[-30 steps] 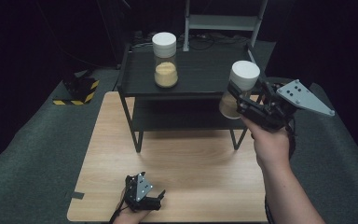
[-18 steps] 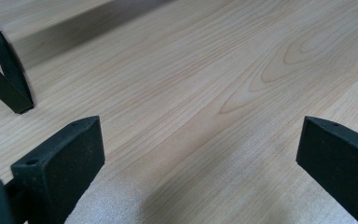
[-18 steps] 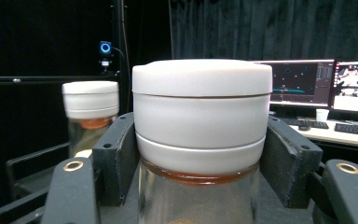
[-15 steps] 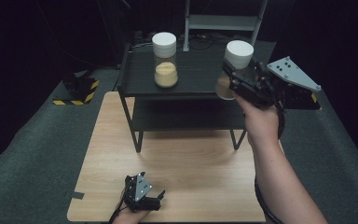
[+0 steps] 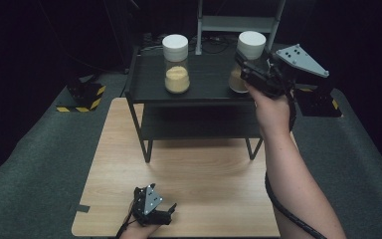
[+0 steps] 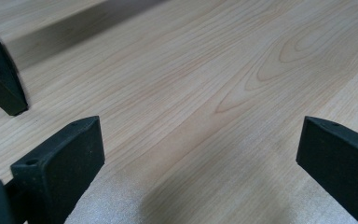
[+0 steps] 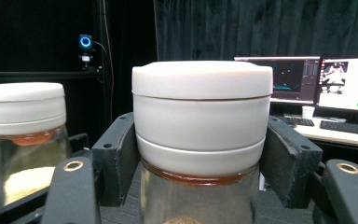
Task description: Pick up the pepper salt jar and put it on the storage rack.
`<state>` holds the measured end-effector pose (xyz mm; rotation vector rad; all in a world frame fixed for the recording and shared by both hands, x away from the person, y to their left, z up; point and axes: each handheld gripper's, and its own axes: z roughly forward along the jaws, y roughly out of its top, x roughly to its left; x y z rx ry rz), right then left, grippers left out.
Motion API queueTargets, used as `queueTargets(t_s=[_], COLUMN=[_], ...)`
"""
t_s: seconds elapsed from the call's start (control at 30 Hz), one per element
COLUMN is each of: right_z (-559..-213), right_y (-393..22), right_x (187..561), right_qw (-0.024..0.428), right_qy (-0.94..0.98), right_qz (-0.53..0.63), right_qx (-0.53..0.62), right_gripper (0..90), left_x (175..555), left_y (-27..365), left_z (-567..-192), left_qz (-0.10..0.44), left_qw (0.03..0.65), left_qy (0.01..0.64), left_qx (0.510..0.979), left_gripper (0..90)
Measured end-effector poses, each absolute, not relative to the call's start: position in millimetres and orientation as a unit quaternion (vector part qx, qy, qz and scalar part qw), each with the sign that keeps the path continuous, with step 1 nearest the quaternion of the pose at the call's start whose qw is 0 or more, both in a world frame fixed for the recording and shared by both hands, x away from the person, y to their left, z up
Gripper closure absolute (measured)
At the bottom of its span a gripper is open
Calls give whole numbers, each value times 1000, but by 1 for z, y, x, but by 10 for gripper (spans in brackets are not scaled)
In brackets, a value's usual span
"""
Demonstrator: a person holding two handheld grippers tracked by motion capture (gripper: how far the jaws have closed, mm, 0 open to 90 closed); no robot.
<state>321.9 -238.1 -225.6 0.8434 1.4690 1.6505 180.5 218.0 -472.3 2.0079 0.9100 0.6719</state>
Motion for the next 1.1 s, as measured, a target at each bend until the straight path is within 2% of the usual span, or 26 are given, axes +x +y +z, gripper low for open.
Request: queueTargets(t_s=[1.1], right_z=[-233], right_y=[-226], right_x=[333], right_qw=[374], right_qy=[584], right_qz=[641], right_qx=[328], right_gripper=[336], left_x=[182], left_y=[220], left_z=[-472], left_qz=[261], left_qw=[411], left_qy=[356], left_qx=[798], left_gripper=[9])
